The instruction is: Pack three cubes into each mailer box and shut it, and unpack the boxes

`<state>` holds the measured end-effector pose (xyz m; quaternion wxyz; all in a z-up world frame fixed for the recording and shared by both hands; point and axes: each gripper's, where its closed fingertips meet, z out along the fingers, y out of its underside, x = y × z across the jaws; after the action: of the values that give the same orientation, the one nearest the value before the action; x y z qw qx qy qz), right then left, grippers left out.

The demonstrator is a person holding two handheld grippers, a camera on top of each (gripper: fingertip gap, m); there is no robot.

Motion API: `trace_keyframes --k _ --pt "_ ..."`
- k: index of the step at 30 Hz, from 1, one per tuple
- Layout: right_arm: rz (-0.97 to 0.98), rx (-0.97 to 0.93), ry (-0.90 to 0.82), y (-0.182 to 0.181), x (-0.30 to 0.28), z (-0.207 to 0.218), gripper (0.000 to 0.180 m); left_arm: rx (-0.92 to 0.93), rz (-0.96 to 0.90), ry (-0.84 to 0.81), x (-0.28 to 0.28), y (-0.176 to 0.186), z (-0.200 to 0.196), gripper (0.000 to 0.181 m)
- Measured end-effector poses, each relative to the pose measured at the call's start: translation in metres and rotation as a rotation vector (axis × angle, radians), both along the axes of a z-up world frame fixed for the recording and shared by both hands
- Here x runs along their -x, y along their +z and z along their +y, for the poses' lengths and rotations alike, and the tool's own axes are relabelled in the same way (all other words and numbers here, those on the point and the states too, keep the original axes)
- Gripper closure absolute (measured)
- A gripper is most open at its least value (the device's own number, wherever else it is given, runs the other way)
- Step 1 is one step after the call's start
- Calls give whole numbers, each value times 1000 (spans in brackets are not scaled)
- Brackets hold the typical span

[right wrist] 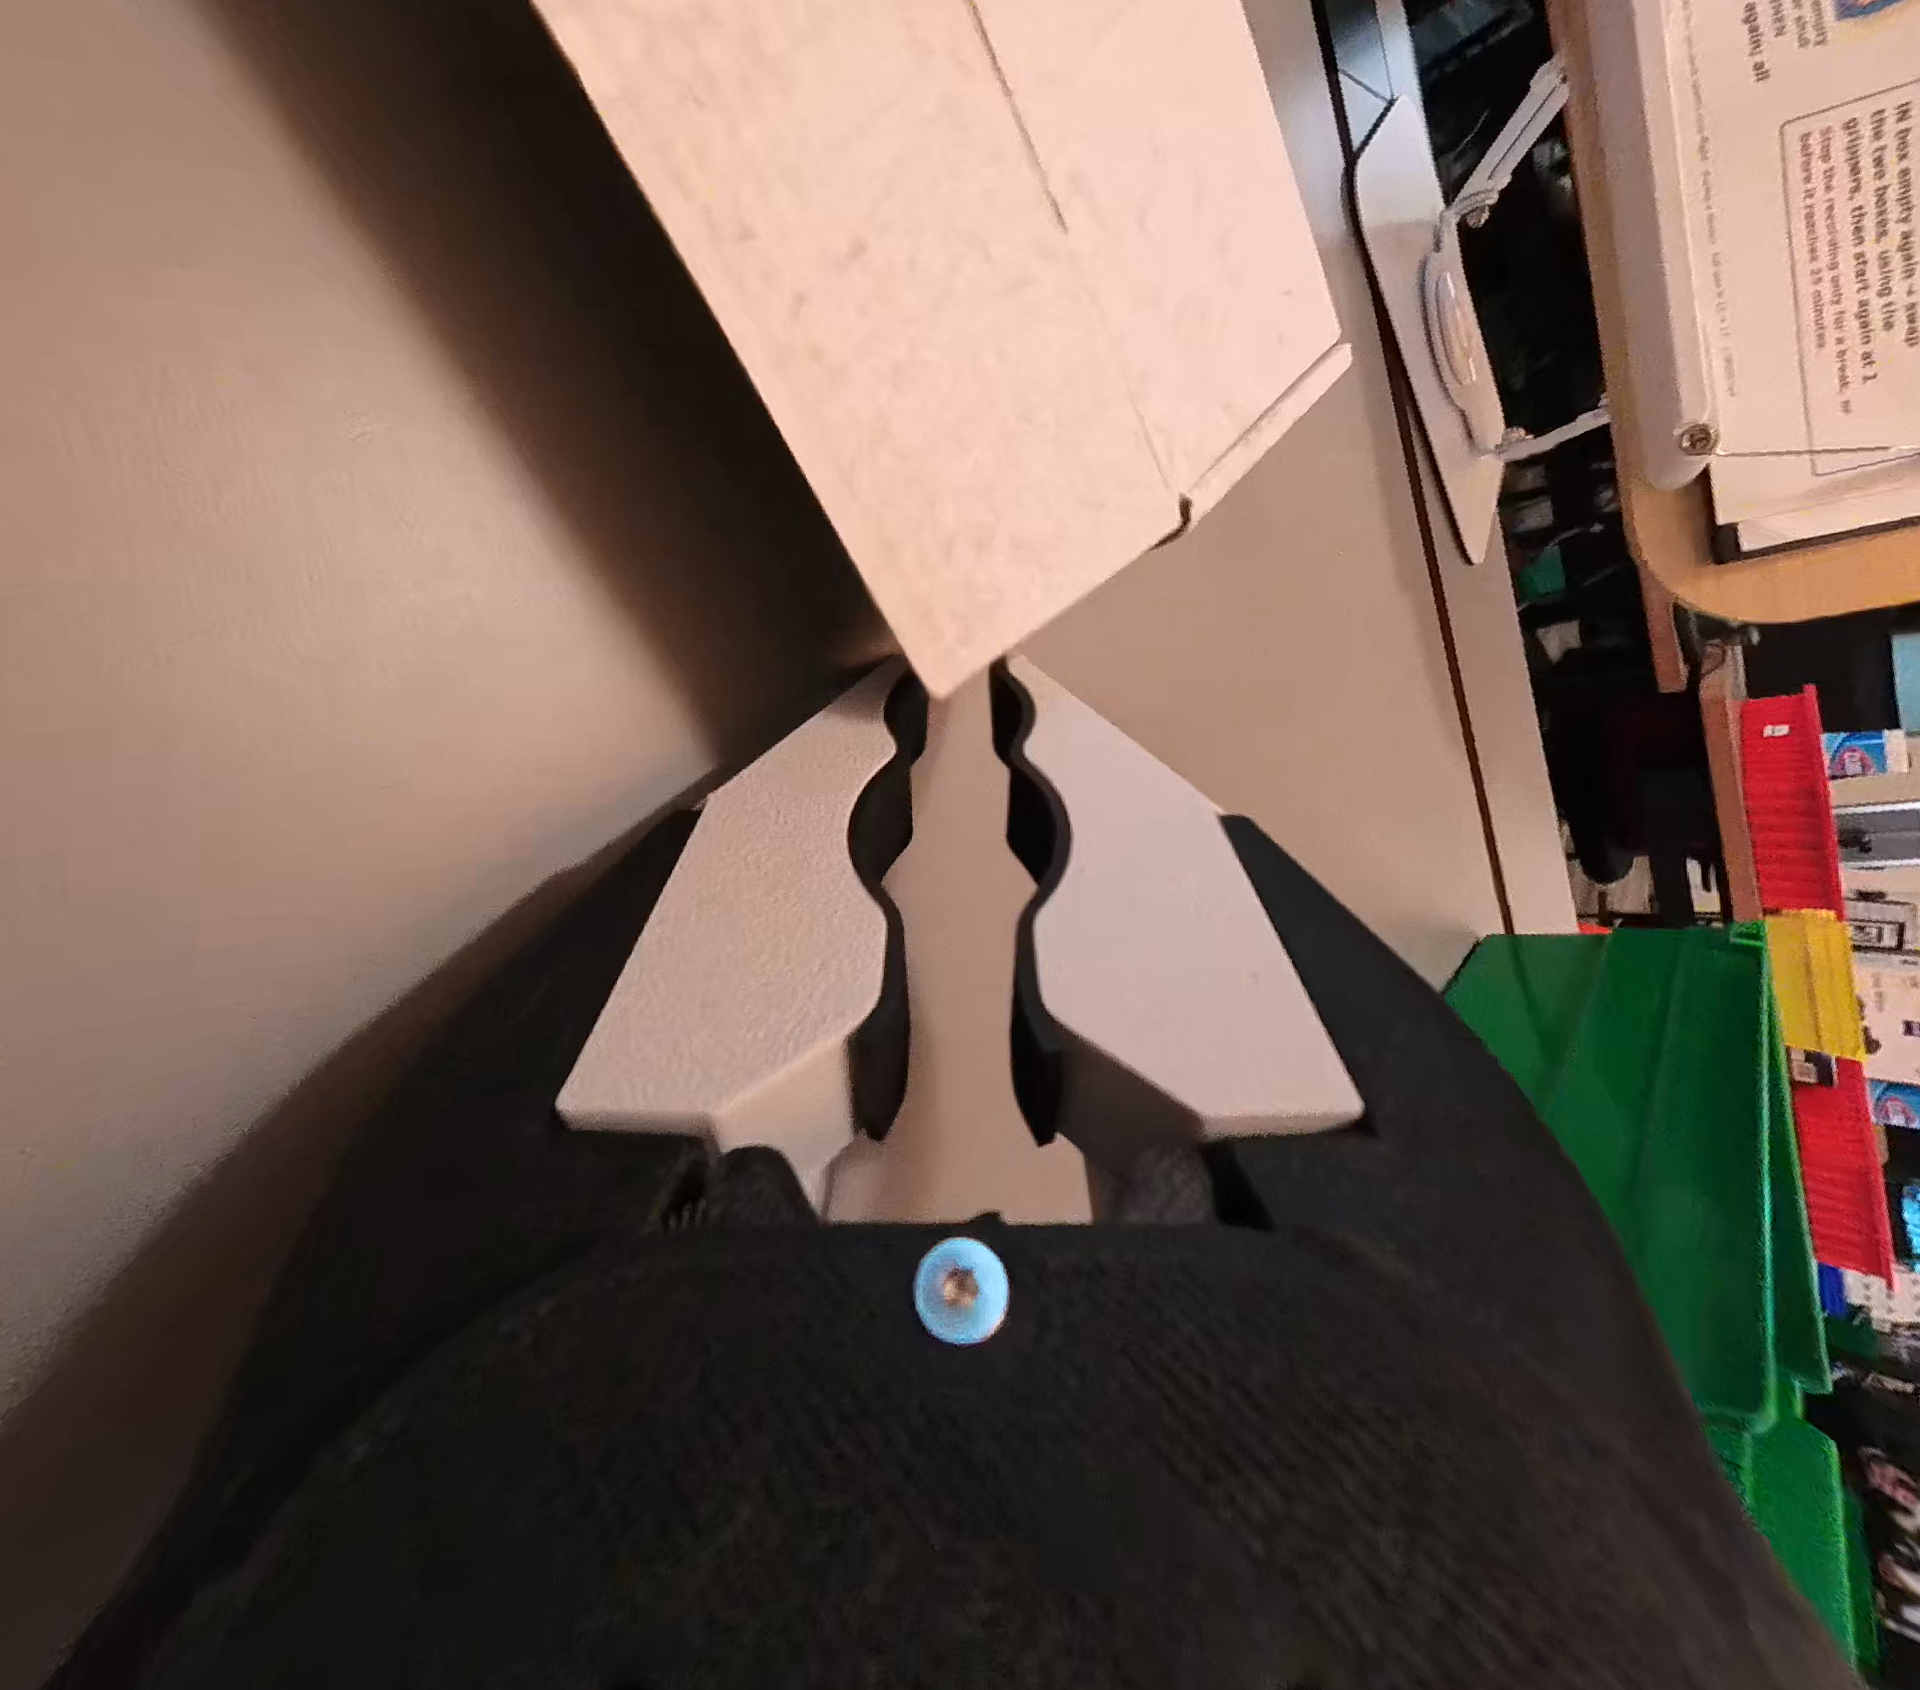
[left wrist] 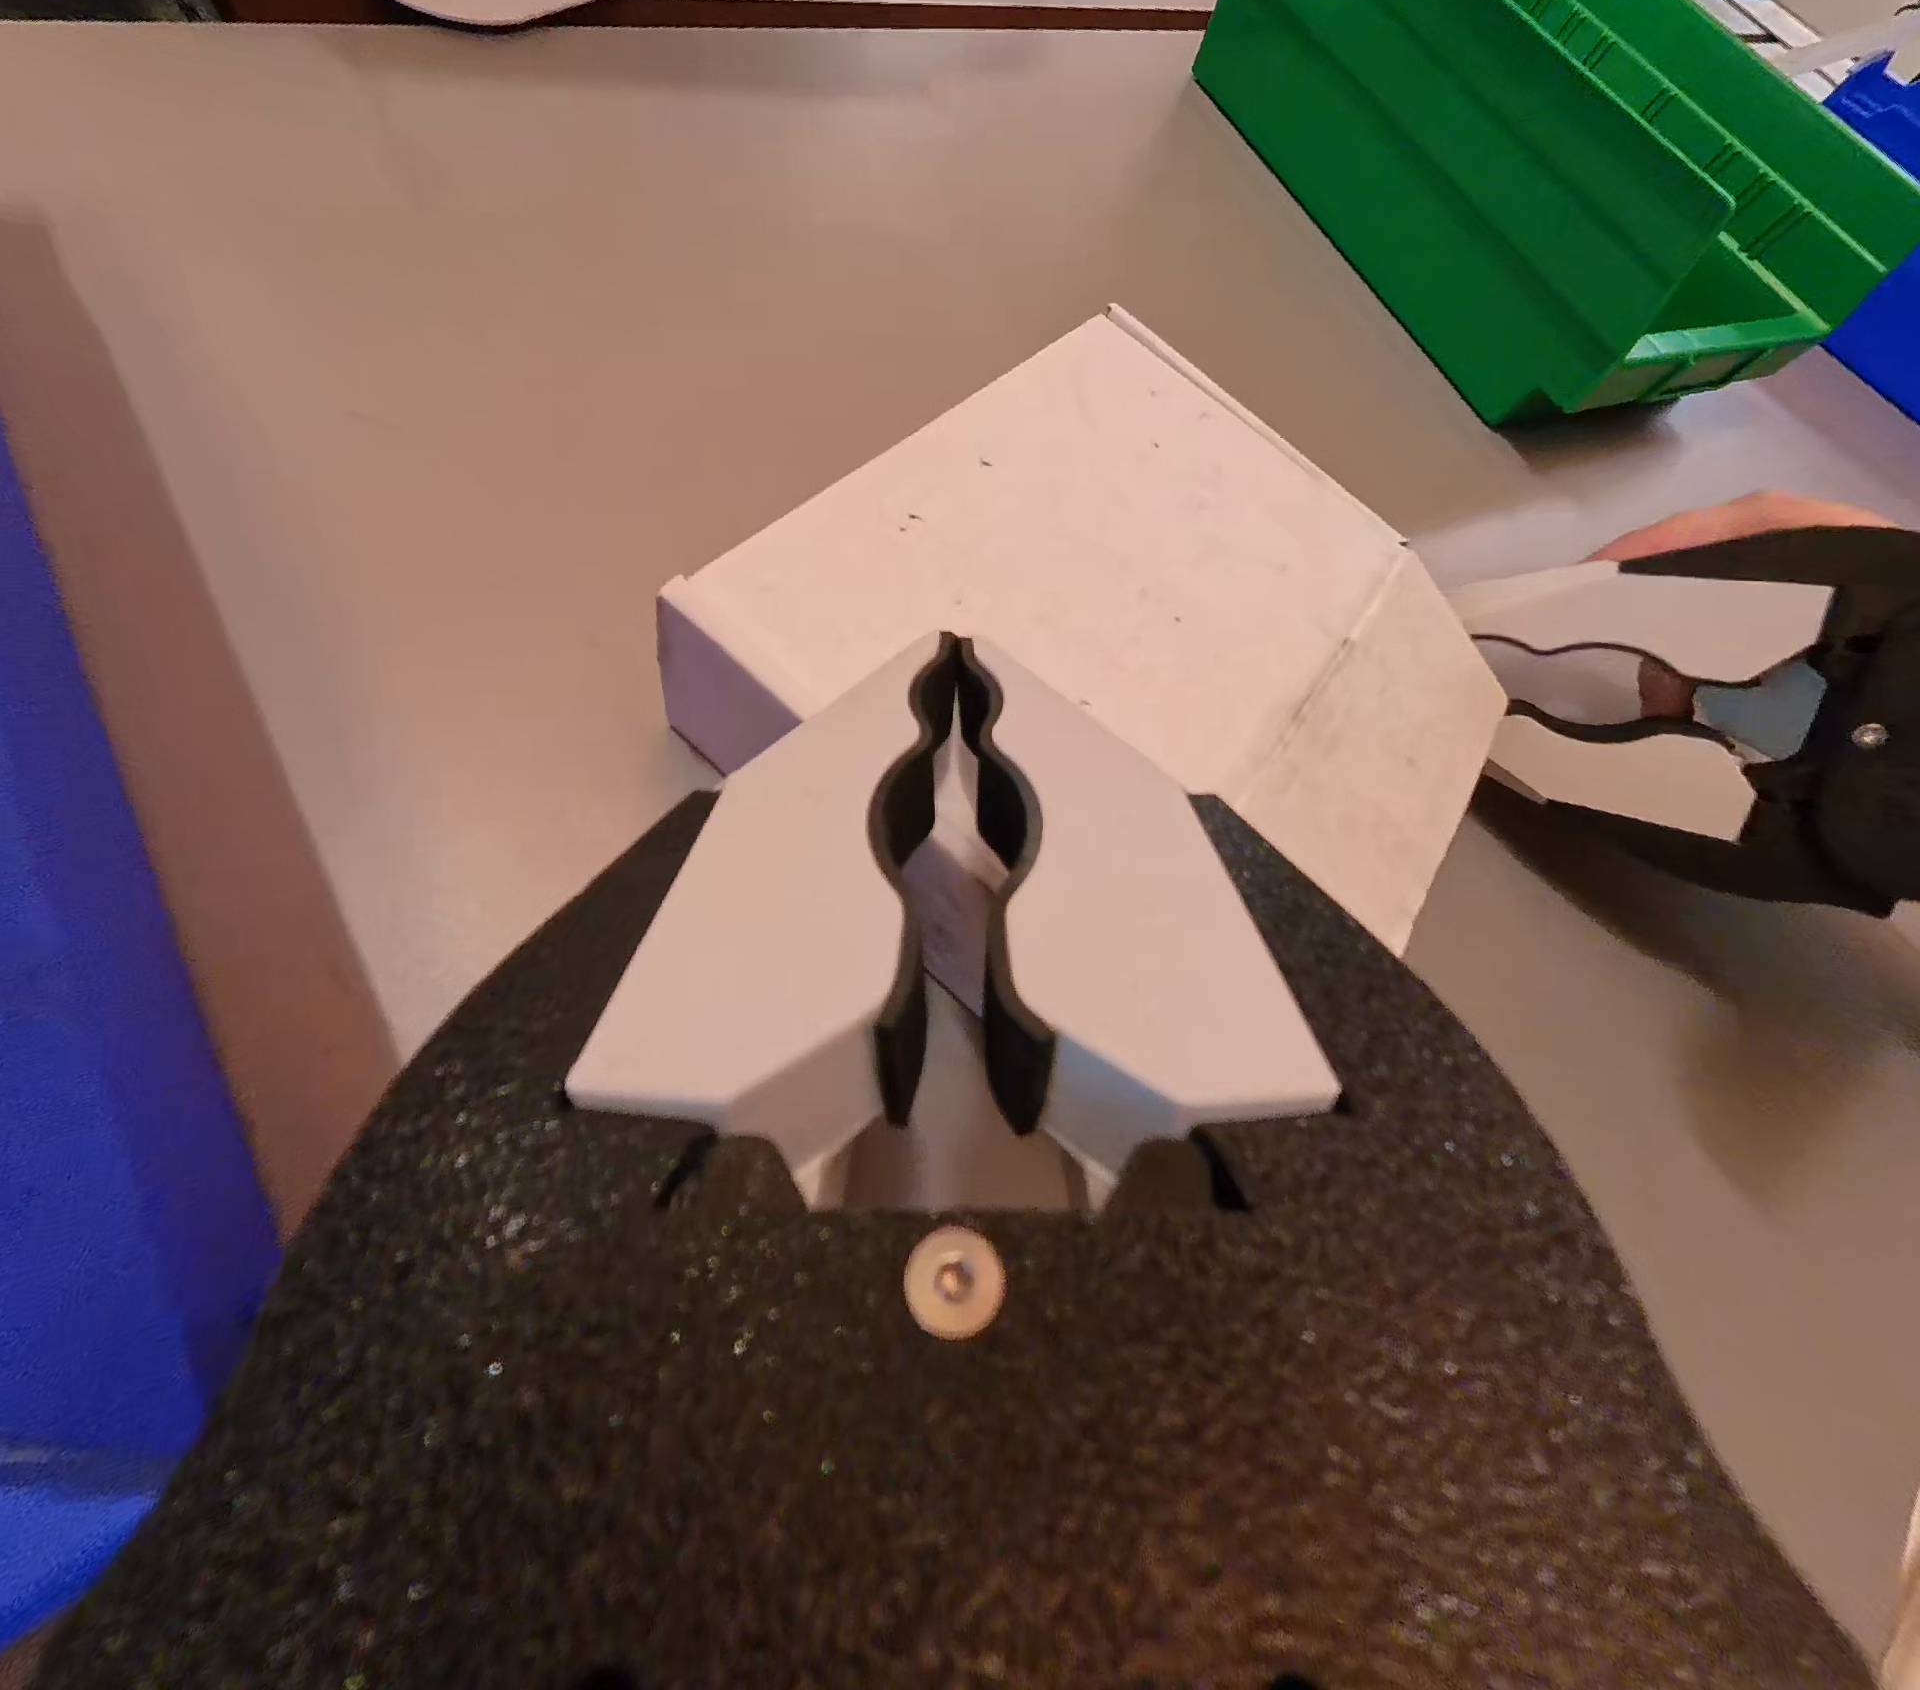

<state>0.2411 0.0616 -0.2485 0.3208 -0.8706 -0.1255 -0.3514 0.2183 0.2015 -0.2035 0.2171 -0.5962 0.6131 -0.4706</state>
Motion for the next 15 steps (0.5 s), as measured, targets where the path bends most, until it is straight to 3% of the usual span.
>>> trace_keyframes --k 4,7,9,12,15 --pt "11 2 48 8 1 -21 162 -11 1 -1 0 0 0 181" --pt "201 -150 99 27 16 -27 157 -27 2 -4 0 0 0 181" --pt "304 -358 124 59 16 -19 156 -32 2 -5 0 0 0 181" --pt "394 -631 77 107 -5 4 170 -38 1 -2 0 0 0 181" --pt "361 -655 100 118 -22 41 180 -44 2 7 0 0 0 181"
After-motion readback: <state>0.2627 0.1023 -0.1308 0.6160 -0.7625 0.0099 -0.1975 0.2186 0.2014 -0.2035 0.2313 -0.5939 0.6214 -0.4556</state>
